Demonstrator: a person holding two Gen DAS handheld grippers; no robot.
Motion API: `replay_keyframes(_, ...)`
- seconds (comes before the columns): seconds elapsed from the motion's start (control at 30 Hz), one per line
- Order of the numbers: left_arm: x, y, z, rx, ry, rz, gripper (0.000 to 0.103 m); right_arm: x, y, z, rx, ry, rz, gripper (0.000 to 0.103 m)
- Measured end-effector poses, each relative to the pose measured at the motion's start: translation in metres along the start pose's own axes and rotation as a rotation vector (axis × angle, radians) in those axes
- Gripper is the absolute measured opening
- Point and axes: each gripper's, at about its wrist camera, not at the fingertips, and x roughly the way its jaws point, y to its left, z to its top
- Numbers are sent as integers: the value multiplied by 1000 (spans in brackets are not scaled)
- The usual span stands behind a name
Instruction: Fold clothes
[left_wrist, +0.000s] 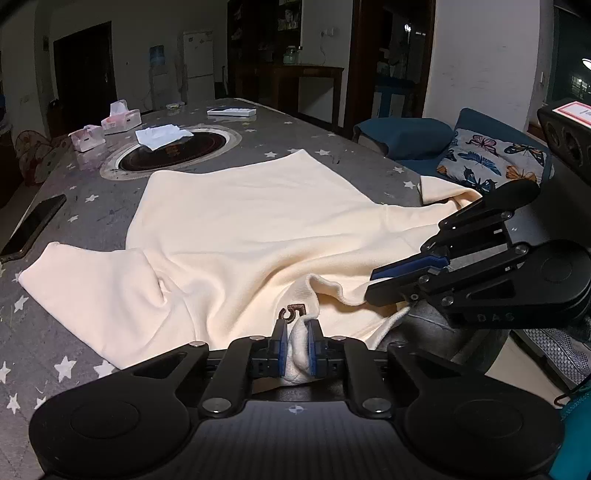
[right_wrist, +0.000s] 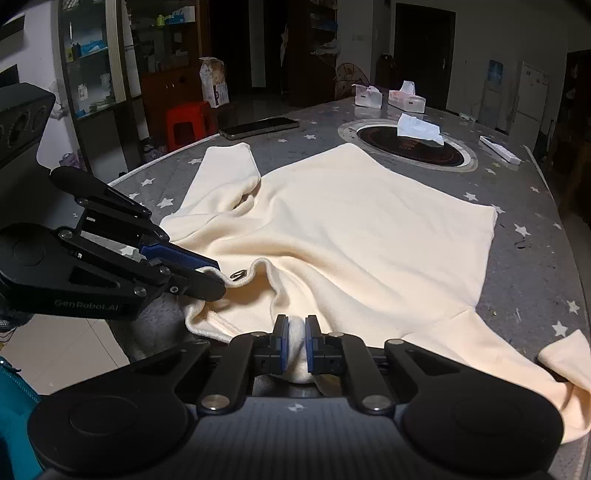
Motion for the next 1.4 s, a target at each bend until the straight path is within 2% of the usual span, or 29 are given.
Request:
replay_keyframes(0.47, -21, -6, -5, 26, -34, -10, 8, -30, 7, -9, -55, -20, 13, 7)
replay_keyframes(0.73, -28, -8, -11, 43, -34, -17, 7, -31, 11, -14, -84, 2, 27, 7)
replay_keyframes(1.1, -31, -1, -23, 26, 0, -13, 7, -26, 23, -18, -166, 42, 106, 8)
replay_keyframes(1.27, -32, 0, -24, 26, -1, -22, 7, -37, 14, -8, -141, 2, 127, 10)
replay_keyframes(1.4, -30, -1, -24, 32, 4, -26, 7, -25, 3, 7, -84, -39, 97, 10)
